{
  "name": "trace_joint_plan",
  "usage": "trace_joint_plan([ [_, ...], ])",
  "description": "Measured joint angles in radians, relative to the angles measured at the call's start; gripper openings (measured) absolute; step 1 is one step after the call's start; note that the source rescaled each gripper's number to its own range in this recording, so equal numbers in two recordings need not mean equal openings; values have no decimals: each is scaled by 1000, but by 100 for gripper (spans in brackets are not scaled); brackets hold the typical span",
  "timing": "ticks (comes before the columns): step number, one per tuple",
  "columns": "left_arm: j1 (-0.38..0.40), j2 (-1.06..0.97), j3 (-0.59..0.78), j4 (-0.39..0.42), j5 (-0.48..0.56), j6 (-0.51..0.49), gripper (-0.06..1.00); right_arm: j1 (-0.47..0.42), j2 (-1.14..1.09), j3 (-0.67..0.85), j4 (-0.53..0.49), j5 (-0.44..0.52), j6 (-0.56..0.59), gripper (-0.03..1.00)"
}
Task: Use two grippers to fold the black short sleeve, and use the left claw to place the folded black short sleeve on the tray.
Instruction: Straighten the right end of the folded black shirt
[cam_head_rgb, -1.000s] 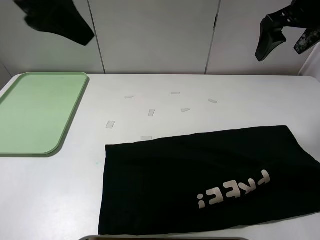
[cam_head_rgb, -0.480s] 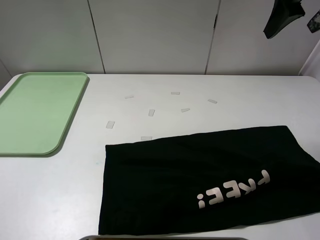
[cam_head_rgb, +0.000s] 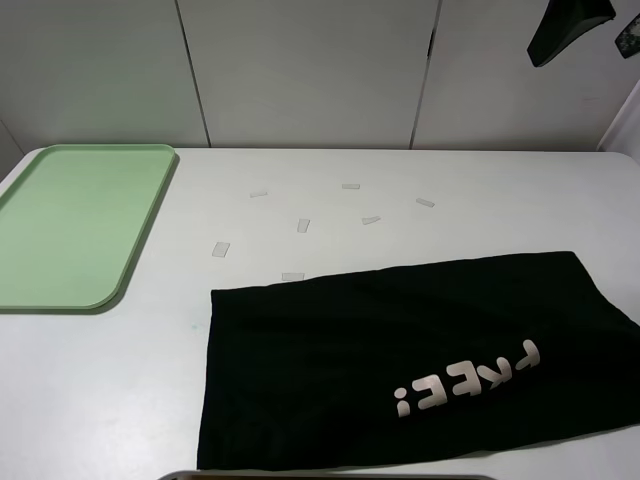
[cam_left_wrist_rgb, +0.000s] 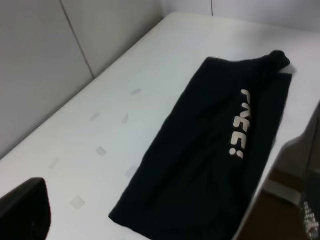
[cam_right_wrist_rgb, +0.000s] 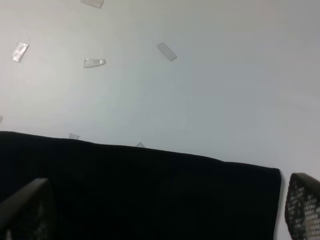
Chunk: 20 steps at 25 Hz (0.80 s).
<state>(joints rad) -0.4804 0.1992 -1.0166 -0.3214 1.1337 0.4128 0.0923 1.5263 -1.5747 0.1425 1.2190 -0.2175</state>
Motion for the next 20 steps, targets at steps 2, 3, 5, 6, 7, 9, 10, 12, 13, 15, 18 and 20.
trace_joint_plan([
  [2,0,-94,79,8,-51,-10,100,0,0,0,0,0,0,100],
  [3,0,-136,111,16,-77,-20,100,0,0,0,0,0,0,100],
  [5,0,-192,180,48,-107,-43,100,0,0,0,0,0,-10,100],
  [6,0,-204,208,64,-109,-57,100,0,0,0,0,0,-17,100],
  [7,0,-205,229,80,-105,-73,100,0,0,0,0,0,-22,100],
  [9,0,-205,281,108,-103,-91,100,0,0,0,0,0,-37,100],
  [10,0,-205,303,112,-104,-98,100,0,0,0,-1,0,-42,100],
  [12,0,-205,355,118,-124,-114,100,0,0,0,0,0,-46,100],
  [13,0,-205,383,123,-137,-128,100,0,0,0,0,0,-46,100],
  [15,0,-205,433,143,-155,-161,100,0,0,0,0,0,-46,100],
  [18,0,-205,496,208,-168,-235,100,0,0,0,0,1,-46,100],
  [20,0,-205,504,260,-169,-285,100,0,0,0,1,1,-46,100],
])
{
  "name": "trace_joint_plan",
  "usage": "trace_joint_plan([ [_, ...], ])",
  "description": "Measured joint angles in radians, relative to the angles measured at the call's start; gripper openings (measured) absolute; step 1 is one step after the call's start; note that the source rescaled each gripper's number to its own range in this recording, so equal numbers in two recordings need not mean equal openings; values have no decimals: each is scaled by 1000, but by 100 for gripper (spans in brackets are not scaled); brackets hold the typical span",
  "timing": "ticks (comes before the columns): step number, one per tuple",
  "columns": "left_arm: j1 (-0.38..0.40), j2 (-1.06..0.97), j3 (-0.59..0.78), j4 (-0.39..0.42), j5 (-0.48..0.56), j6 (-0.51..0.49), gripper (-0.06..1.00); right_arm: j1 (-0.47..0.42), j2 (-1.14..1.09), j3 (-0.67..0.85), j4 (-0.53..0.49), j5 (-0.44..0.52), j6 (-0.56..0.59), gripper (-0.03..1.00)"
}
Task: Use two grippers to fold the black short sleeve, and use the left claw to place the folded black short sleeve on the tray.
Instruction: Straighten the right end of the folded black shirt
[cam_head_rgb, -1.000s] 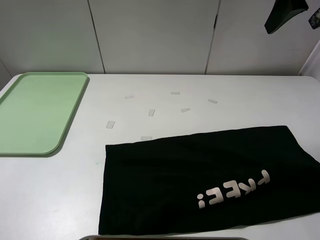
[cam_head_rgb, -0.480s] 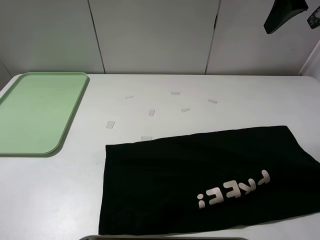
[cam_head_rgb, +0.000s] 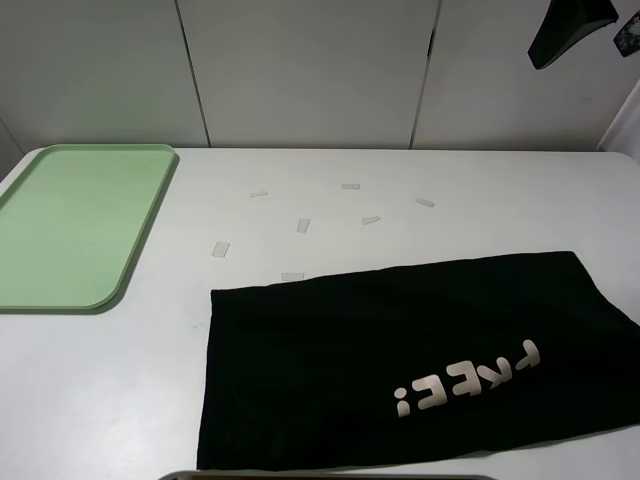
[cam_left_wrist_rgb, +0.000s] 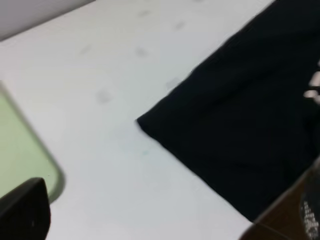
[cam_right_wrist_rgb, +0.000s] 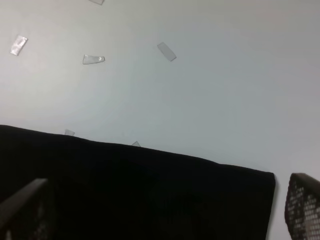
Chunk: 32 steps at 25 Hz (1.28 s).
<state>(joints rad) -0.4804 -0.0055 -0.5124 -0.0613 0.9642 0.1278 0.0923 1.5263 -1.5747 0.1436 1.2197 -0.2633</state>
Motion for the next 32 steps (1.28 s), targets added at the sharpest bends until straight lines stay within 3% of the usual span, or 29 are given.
trace_joint_plan([
  [7,0,0,27,112,86,-109,100,0,0,0,40,0,0,100],
  [16,0,0,28,115,89,-135,100,0,0,0,58,0,0,100],
  [22,0,0,28,115,90,-135,100,0,0,0,163,0,-6,100],
  [32,0,0,28,115,90,-135,100,0,3,0,162,0,-39,100],
])
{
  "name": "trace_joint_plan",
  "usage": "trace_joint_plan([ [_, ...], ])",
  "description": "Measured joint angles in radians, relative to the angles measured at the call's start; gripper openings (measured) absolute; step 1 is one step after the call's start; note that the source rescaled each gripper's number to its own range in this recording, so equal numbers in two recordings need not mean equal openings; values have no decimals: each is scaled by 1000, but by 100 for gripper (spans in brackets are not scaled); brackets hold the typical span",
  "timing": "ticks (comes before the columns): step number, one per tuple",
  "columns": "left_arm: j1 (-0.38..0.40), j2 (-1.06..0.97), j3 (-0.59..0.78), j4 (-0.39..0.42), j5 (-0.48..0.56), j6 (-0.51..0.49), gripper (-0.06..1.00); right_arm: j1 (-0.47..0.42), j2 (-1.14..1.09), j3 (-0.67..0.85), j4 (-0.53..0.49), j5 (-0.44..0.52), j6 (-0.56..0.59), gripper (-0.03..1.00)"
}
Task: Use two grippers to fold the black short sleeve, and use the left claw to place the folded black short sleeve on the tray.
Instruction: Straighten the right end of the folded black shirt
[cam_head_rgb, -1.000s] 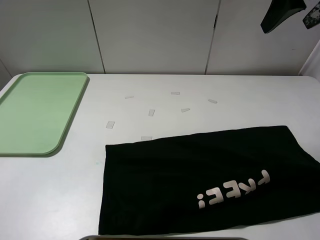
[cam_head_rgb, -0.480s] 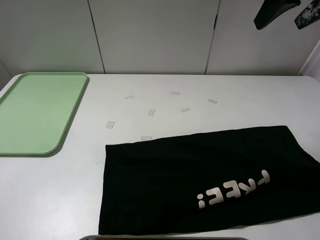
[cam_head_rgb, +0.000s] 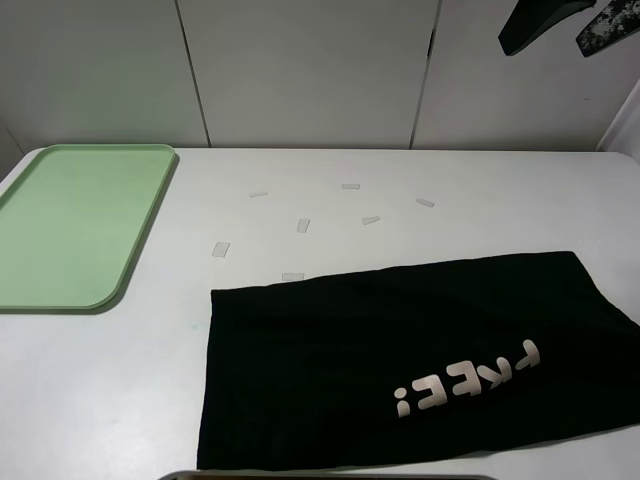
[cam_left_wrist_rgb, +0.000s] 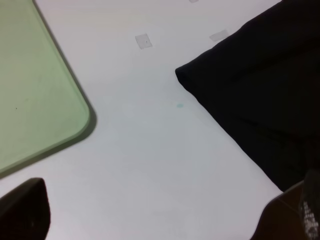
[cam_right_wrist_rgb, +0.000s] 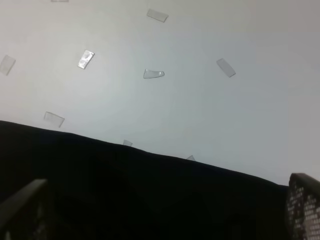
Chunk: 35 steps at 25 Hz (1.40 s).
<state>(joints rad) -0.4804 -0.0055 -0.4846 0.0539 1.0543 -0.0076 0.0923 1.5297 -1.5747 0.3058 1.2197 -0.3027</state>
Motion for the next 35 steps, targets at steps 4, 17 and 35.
trace_joint_plan([
  [4,0,0,0,1,0,0,100,0,57,0,0,-1,13,100],
  [17,0,0,0,3,0,-1,100,-14,478,0,-99,-4,43,100],
  [35,0,0,0,3,0,-2,100,-165,422,328,-119,-6,158,100],
])
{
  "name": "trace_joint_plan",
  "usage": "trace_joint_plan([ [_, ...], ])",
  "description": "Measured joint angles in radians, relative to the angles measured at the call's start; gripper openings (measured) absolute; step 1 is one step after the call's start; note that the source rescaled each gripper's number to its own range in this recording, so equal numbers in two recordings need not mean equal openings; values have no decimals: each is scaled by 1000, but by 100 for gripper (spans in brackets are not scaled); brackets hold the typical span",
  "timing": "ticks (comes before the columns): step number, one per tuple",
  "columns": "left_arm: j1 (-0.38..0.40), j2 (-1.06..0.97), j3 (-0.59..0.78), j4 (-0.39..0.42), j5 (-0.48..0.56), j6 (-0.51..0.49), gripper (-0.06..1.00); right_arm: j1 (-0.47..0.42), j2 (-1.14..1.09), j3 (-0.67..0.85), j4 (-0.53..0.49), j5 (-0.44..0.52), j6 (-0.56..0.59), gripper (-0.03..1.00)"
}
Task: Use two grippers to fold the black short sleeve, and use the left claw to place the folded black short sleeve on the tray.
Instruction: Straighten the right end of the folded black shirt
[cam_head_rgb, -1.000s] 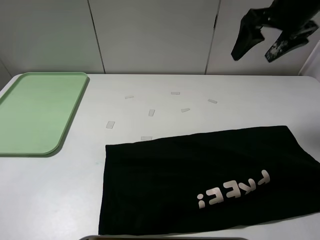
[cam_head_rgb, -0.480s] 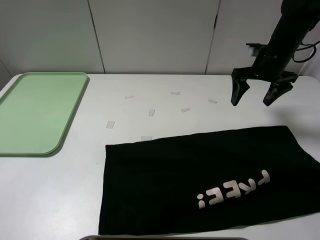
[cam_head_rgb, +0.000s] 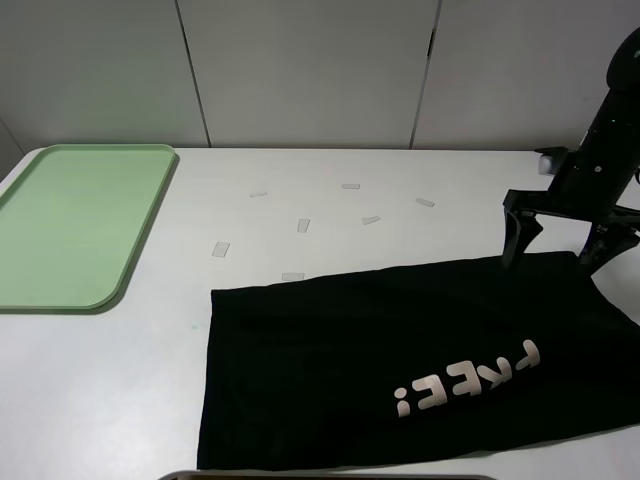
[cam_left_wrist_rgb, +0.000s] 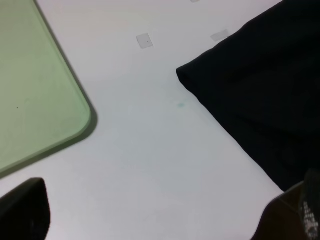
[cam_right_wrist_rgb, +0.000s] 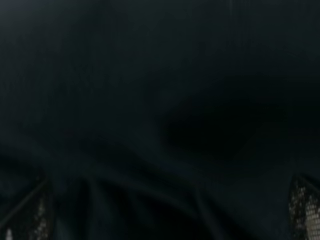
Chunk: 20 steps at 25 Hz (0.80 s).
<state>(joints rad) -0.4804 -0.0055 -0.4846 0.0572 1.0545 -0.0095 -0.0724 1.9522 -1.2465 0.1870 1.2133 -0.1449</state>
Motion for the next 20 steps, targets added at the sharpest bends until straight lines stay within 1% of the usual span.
trace_joint_plan([
  [3,0,0,0,0,0,0,100,-28,-35,83,34,-20,0,100],
  [8,0,0,0,0,0,0,100,-63,-83,216,65,-76,2,100],
  [16,0,0,0,0,0,0,100,-64,-174,369,121,-140,5,100],
  [20,0,0,0,0,0,-1,100,-64,-219,439,139,-157,6,100],
])
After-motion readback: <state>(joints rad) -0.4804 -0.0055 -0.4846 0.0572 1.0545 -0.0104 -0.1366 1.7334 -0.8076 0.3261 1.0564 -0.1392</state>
